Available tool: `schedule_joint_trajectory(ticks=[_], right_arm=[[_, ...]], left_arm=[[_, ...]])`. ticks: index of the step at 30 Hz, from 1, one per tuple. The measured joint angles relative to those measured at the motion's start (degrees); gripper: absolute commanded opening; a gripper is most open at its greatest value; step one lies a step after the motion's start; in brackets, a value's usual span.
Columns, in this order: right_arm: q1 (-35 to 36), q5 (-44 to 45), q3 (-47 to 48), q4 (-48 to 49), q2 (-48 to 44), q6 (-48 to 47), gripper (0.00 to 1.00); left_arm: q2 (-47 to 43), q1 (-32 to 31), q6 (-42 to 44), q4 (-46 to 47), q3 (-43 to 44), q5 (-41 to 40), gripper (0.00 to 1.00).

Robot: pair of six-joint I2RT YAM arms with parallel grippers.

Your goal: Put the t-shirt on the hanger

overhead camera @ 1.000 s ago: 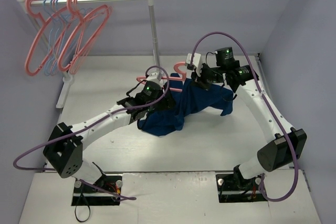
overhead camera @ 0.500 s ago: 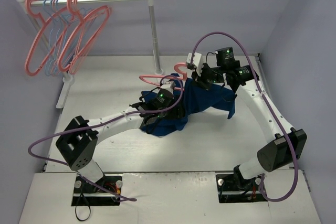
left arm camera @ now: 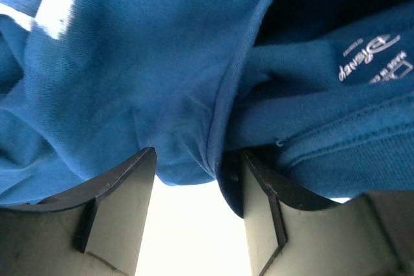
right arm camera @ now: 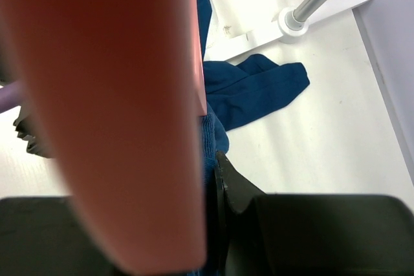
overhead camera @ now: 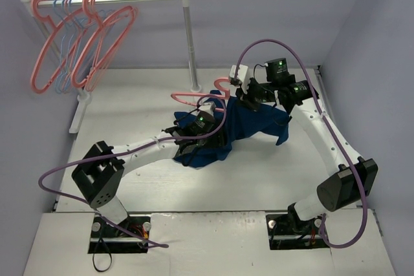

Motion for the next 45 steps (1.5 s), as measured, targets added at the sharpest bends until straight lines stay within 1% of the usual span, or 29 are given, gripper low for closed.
schedule_joint_trajectory(ticks=[3, 6, 7, 10, 11, 12, 17, 21, 23, 26, 29, 32, 38, 45], right_arm=[[0.0, -0.2, -0.8, 0.4, -0.1, 0.2, 0.01], [0.0, -0.2, -1.9, 0.5, -0.1, 0.3, 0.01], [0.0, -0.2, -2.3, 0.5, -0.1, 0.4, 0.01], [0.0, -0.2, -2.9, 0.6, -0.2, 0.7, 0.01], [0.0, -0.1, -3.0, 0.7, -0.2, 0.9, 0.01], [-0.1, 0.1, -3.1, 0.7, -0.4, 1.0, 0.01], [-0.3, 0.7, -3.4, 0.8, -1.6, 1.2, 0.00], [-0.3, 0.9, -3.5, 0.8, -3.3, 1.2, 0.00], [-0.3, 0.9, -3.5, 0.8, -4.4, 1.3, 0.00], [-0.3, 1.0, -3.6, 1.9, -6.4, 1.8, 0.00], [-0.3, 1.2, -4.0, 1.9, -8.4, 2.5, 0.00], [-0.2, 1.0, -4.4, 1.6, -9.7, 2.9, 0.00], [-0.2, 0.7, -4.7, 1.7, -10.0, 3.9, 0.00], [-0.1, 0.4, -5.4, 2.2, -10.1, 4.5, 0.00]], left_arm=[[0.3, 0.0, -0.6, 0.1, 0.0, -0.6, 0.46], [1.4, 0.0, -1.3, 0.4, 0.0, -1.0, 0.40], [1.8, 0.0, -1.6, 0.4, 0.1, -1.0, 0.34], [3.5, 0.0, -2.1, 0.5, 0.6, -0.9, 0.08], [4.0, 0.0, -2.3, 0.5, 0.9, -1.0, 0.01], [4.5, -0.1, -2.4, 0.6, 1.1, -0.7, 0.00], [4.5, 0.0, -2.7, -0.3, 1.2, -0.4, 0.00], [0.3, 1.3, 0.3, -3.1, 0.8, -1.6, 0.00], [-3.5, 3.5, 2.6, -5.3, 0.7, -2.5, 0.00], [-8.6, 8.6, 6.5, -7.9, 0.8, -3.4, 0.00], [-11.6, 13.6, 10.9, -9.9, 1.9, -4.8, 0.00], [-11.6, 16.9, 14.8, -11.6, 5.1, -5.3, 0.00], [-10.4, 21.1, 20.2, -13.9, 9.9, -4.3, 0.00], [-6.1, 26.1, 25.2, -16.8, 17.1, -2.4, 0.00]])
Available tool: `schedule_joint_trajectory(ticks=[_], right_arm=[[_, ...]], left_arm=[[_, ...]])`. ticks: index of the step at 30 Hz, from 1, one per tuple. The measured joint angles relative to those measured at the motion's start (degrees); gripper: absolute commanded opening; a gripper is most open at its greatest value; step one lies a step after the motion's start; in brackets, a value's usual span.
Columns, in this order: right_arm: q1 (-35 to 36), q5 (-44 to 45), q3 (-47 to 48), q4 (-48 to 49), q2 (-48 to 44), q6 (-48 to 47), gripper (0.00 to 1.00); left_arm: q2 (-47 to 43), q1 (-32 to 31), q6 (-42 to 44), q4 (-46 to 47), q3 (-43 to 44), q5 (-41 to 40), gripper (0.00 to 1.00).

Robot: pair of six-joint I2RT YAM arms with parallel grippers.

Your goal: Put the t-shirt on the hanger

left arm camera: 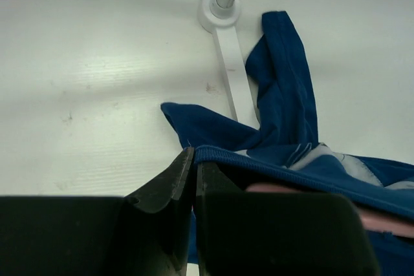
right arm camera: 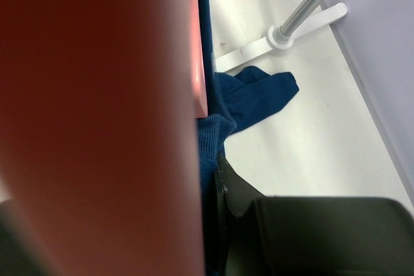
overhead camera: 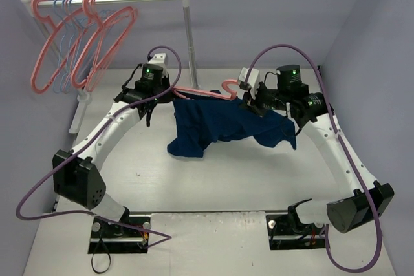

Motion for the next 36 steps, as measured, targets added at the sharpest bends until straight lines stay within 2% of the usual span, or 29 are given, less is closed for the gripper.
schedule_joint_trajectory(ticks=[10, 16, 29, 33, 36], right_arm=[[0.0, -0.7, -1.0, 0.5, 0.0, 0.0, 0.00], [0.6, -0.9, -0.5, 0.6, 1.3, 0.2, 0.00], [9.4, -3.3, 11.7, -0.7, 8.7, -1.2, 0.00], [9.7, -4.2, 13.7, -0.8, 8.3, -1.7, 0.00], [9.0, -2.9, 13.2, -0.9, 7.4, -1.8, 0.00]], left_arm=[[1.9, 2.6, 7.8, -4.2, 11.1, 1.6, 0.00], [1.2, 2.7, 12.1, -7.8, 14.4, 4.3, 0.00], [0.0, -1.0, 20.3, -24.2, 36.2, 3.6, 0.00], [-1.0, -1.3, 21.2, -27.5, 38.5, 2.2, 0.00], [-3.2, -2.3, 21.2, -28.6, 36.4, 1.0, 0.00]])
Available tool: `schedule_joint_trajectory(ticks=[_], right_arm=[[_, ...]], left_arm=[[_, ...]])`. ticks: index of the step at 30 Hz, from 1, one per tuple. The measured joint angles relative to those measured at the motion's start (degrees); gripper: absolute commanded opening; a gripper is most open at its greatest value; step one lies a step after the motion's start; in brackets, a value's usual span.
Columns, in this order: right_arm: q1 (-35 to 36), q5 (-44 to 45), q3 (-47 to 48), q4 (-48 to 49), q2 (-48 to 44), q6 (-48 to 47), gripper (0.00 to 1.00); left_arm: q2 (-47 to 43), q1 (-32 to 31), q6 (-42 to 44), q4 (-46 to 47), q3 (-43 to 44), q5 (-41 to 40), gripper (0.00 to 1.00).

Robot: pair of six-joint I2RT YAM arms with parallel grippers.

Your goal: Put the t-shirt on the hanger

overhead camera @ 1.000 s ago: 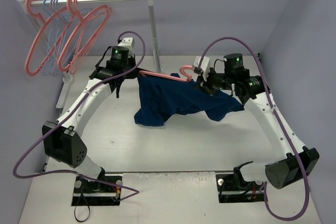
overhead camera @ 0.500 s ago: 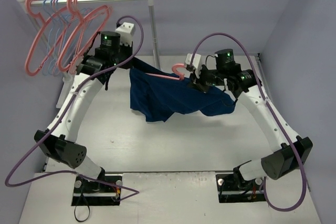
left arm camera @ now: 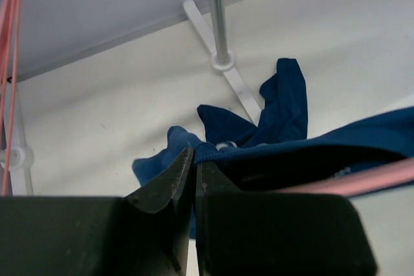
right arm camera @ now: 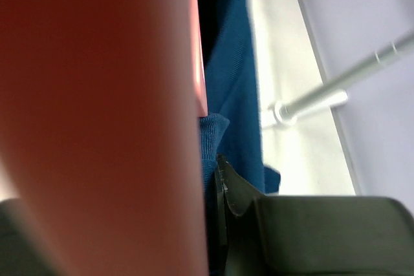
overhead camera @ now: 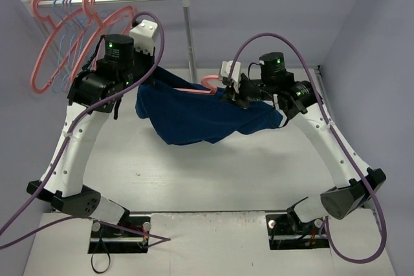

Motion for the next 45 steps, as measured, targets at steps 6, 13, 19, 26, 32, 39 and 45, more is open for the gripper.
schedule_joint_trajectory(ticks=[6, 13, 19, 26, 32, 39, 45], right_arm=[[-2.1, 0.4, -4.0, -0.1, -1.2, 0.2, 0.00], [-1.6, -0.1, -8.0, -0.5, -1.0, 0.5, 0.00], [-1.2, -1.2, -8.6, -0.5, -1.0, 0.5, 0.00], [-1.2, -2.9, -9.0, -0.4, -1.0, 0.7, 0.00], [-1.2, -3.2, -10.3, 0.0, -0.5, 1.1, 0.00], [-1.6, -6.0, -10.4, 0.0, 1.2, 0.9, 0.00], [-3.3, -7.6, -10.5, -0.1, 3.0, 0.0, 0.00]], left_arm=[[-2.7, -5.5, -1.4, -1.3, -6.0, -1.4, 0.00], [-0.7, -10.4, -4.2, -2.2, -8.2, -1.6, 0.00], [3.8, -10.7, -4.9, -2.4, -6.3, -2.7, 0.00], [11.2, -10.7, -4.8, -2.8, 0.4, -3.1, 0.00], [14.3, -10.7, -3.0, -2.8, 3.3, -2.8, 0.16], [13.6, -9.6, 4.3, -2.4, 3.0, 0.5, 0.61], [7.3, -0.7, 10.7, -2.0, -2.0, 11.9, 0.63]])
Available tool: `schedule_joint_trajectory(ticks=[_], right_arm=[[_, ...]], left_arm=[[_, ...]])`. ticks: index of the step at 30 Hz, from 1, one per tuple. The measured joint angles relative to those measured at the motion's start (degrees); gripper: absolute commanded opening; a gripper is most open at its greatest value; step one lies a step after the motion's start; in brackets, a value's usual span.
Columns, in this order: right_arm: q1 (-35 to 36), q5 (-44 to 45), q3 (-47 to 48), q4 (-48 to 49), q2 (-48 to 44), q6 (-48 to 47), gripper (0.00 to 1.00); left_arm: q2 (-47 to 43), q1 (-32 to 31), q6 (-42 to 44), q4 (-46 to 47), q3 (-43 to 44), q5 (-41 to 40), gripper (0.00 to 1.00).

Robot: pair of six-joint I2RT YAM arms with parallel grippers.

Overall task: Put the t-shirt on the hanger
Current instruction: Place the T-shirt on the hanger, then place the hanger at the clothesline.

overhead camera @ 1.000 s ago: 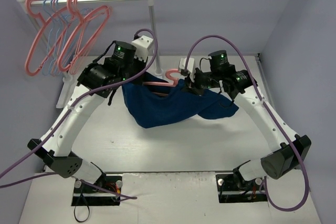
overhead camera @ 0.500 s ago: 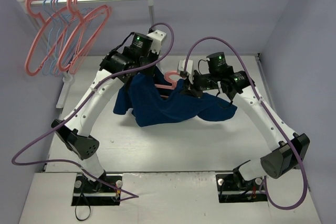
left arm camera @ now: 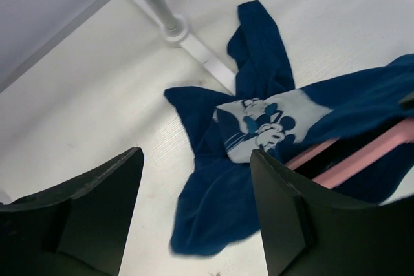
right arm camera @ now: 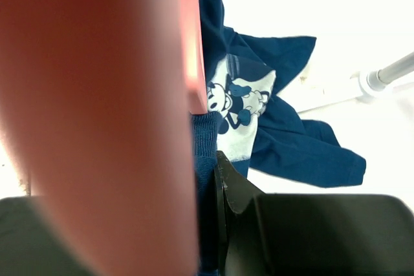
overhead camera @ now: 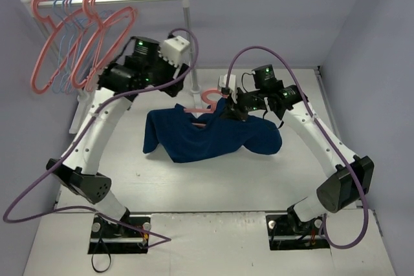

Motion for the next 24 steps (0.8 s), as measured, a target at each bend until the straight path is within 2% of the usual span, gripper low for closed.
schedule_joint_trajectory(ticks=[4, 8, 11, 24], right_arm=[[-0.7, -0.4, 0.0, 0.0, 0.7, -0.2, 0.00], [-1.5, -1.2, 0.0, 0.0, 0.8, -0.4, 0.00], [-1.7, -2.0, 0.0, 0.0, 0.9, -0.8, 0.00], [-1.7, -3.7, -0.2, 0.1, 1.3, -1.3, 0.00]], left_arm=[[-6.8, 5.2, 4.8, 0.5, -6.1, 6.2, 0.63], [-14.5, 4.9, 10.8, 0.3, -14.4, 13.8, 0.63], [-17.1, 4.4, 14.2, -0.4, -18.8, 18.1, 0.63], [-6.7, 4.3, 22.2, -0.5, -19.8, 23.0, 0.63]])
